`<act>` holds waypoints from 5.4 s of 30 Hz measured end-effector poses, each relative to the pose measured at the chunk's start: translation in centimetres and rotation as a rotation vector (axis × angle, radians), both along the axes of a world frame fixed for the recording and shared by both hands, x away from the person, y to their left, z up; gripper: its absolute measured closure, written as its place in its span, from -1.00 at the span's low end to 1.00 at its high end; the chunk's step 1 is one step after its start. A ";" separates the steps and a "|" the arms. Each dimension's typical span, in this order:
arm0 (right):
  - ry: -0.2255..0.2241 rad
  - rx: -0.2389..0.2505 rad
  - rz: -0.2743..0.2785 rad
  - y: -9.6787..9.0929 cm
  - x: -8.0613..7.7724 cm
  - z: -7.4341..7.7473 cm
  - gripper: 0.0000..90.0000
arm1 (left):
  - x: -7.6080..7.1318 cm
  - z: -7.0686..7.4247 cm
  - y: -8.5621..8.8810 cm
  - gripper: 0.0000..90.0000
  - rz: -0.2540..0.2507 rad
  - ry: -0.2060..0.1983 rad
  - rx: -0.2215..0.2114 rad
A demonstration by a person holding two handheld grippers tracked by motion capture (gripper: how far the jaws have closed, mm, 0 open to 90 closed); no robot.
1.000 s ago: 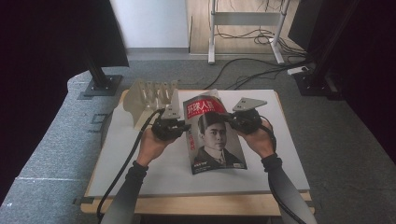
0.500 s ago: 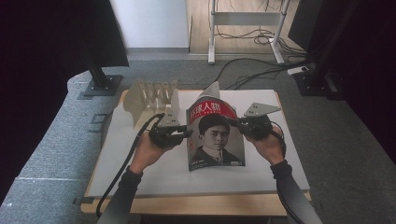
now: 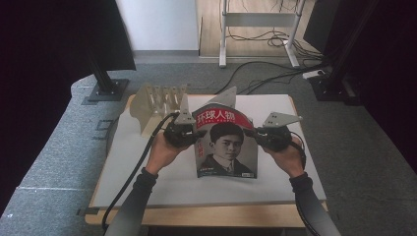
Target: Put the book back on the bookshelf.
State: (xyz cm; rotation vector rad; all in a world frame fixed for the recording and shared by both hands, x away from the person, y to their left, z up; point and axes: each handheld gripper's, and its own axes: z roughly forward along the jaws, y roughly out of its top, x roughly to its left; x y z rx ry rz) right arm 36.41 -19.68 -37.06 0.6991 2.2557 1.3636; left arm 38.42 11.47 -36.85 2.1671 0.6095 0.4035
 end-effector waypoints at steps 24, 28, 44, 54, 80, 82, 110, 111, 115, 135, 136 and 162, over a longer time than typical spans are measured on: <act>0.032 -0.001 0.004 0.3 0.8 0.1 0.72 | -0.3 1.1 -0.3 0.64 -0.020 -0.011 0.020; 0.033 -0.014 -0.009 0.0 0.8 -0.2 0.61 | 0.0 1.2 0.0 0.89 -0.013 -0.003 0.016; 0.113 -0.037 -0.112 -2.1 -0.1 -4.2 -0.24 | 0.7 1.1 0.9 0.93 0.010 -0.018 -0.017; 0.162 -0.037 -0.172 -3.4 -0.2 -7.9 -0.48 | 0.6 1.5 2.5 0.93 0.029 0.002 -0.042; 0.280 -0.121 -0.325 -4.5 -0.7 -15.8 -0.98 | -0.7 3.0 8.1 0.93 0.123 0.038 -0.093; 0.294 -0.127 -0.329 -4.4 -0.7 -16.3 -0.98 | -0.9 3.2 8.7 0.93 0.134 0.037 -0.097; 0.289 -0.147 -0.327 -4.3 -0.7 -16.6 -1.00 | -2.6 5.1 17.4 0.93 0.341 0.027 -0.127; 0.289 -0.147 -0.327 -4.3 -0.7 -16.6 -1.00 | -2.7 5.3 18.0 0.93 0.360 0.024 -0.124; 0.289 -0.147 -0.327 -4.3 -0.7 -16.6 -1.00 | -2.7 5.5 19.2 0.94 0.387 0.023 -0.129; 0.290 -0.147 -0.327 -4.3 -0.7 -16.6 -1.00 | 0.2 4.7 22.2 0.93 0.547 0.007 -0.167; 0.290 -0.146 -0.327 -4.3 -0.7 -16.6 -1.00 | 0.2 4.7 22.2 0.93 0.547 0.007 -0.167; 0.289 -0.147 -0.326 -4.3 -0.7 -16.6 -1.00 | 4.4 3.9 20.3 0.90 0.503 0.087 -0.092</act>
